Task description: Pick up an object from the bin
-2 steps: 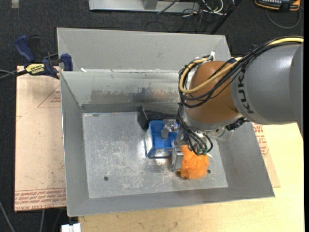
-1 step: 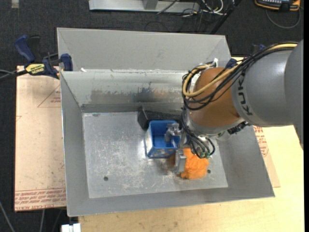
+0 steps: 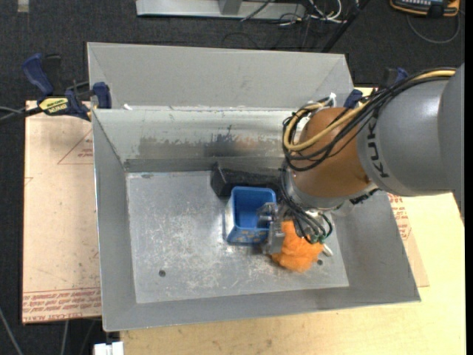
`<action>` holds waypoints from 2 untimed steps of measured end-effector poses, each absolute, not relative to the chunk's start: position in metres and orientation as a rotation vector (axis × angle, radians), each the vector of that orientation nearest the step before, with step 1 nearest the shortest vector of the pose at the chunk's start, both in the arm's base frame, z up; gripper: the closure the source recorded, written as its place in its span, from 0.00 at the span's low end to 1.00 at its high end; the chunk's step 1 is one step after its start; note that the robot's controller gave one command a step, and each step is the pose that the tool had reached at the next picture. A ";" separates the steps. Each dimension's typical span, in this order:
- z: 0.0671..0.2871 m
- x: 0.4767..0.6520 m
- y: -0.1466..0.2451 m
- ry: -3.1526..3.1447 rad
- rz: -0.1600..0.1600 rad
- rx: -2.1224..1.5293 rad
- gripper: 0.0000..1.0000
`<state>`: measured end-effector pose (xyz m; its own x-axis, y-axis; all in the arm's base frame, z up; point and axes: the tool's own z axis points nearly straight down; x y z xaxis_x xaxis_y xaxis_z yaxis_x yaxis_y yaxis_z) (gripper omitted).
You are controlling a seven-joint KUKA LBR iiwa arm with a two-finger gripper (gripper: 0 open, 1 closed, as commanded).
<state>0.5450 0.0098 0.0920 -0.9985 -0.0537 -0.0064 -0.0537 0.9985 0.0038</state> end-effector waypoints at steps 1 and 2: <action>0.092 0.545 0.010 3.134 0.006 -0.084 1.00; 0.209 0.548 0.011 3.133 0.008 -0.016 1.00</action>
Offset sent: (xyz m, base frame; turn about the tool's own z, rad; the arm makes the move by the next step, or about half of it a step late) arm 0.0023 0.0012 0.1178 0.0436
